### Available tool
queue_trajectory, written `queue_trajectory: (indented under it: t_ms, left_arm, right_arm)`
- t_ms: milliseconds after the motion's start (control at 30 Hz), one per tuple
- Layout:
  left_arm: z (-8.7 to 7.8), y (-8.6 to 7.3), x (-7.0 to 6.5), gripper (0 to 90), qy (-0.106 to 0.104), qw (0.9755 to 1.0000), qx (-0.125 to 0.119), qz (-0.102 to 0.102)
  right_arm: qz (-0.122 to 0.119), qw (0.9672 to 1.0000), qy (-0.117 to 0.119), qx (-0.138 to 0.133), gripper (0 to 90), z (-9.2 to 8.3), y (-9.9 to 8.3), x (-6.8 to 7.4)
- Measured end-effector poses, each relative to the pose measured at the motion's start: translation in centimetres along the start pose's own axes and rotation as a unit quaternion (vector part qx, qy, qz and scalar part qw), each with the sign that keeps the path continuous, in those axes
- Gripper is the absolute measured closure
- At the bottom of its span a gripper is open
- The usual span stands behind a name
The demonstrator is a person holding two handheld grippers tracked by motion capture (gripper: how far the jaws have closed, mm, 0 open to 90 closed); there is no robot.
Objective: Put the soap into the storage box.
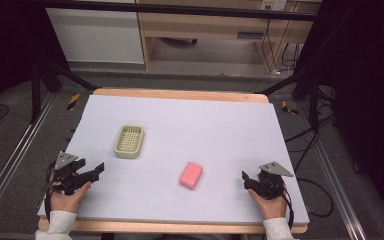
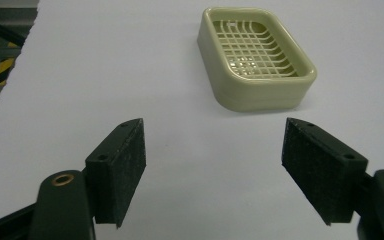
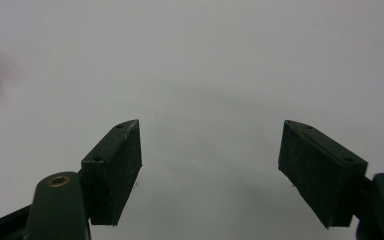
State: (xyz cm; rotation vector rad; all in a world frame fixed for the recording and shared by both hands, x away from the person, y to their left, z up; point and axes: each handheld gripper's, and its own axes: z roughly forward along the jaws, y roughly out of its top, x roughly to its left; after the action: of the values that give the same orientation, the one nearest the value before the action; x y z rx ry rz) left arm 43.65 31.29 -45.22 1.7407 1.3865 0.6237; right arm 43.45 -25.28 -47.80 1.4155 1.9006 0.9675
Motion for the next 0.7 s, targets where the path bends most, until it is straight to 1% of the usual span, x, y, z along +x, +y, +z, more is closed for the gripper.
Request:
queue_trajectory:
  t_ms: [167,233,267,300,367,400,533,700]
  left_arm:
    - [0.0,0.2,-0.8,26.8,-0.012,0.9999,-0.003,0.001]
    - [-0.1,0.3,-1.3,27.1,-0.018,0.9998,-0.007,0.002]
    - [-0.1,0.4,-1.8,27.3,-0.024,0.9997,-0.007,0.005]
    - [-0.1,0.4,-1.8,27.3,-0.024,0.9997,-0.007,0.005]
    - [-0.1,0.5,-2.4,27.5,-0.028,0.9995,-0.005,0.011]
    - [-0.1,0.5,-2.4,27.6,-0.028,0.9995,-0.005,0.011]
    - [-0.1,0.8,-3.1,27.9,-0.035,0.9993,-0.007,0.016]
    - [0.0,1.2,-3.6,27.5,-0.041,0.9989,-0.006,0.021]
  right_arm:
    - [-0.002,1.0,-0.002,-0.003,25.2,-0.1,-0.1,0.0]
    - [-0.001,1.0,-0.002,-0.002,24.7,-0.2,-0.1,0.0]
    - [-0.002,1.0,-0.002,0.0,24.3,-0.2,-0.2,0.0]
    - [-0.002,1.0,-0.002,0.0,24.3,-0.2,-0.2,0.0]
    - [-0.002,1.0,-0.001,0.0,24.1,-0.3,-0.2,0.0]
    - [-0.002,1.0,-0.001,0.0,24.1,-0.3,-0.2,0.0]
    - [0.0,1.0,-0.002,-0.002,23.7,-0.4,-0.3,-0.2]
    - [0.001,1.0,-0.004,0.0,23.5,-0.6,-0.4,-0.3]
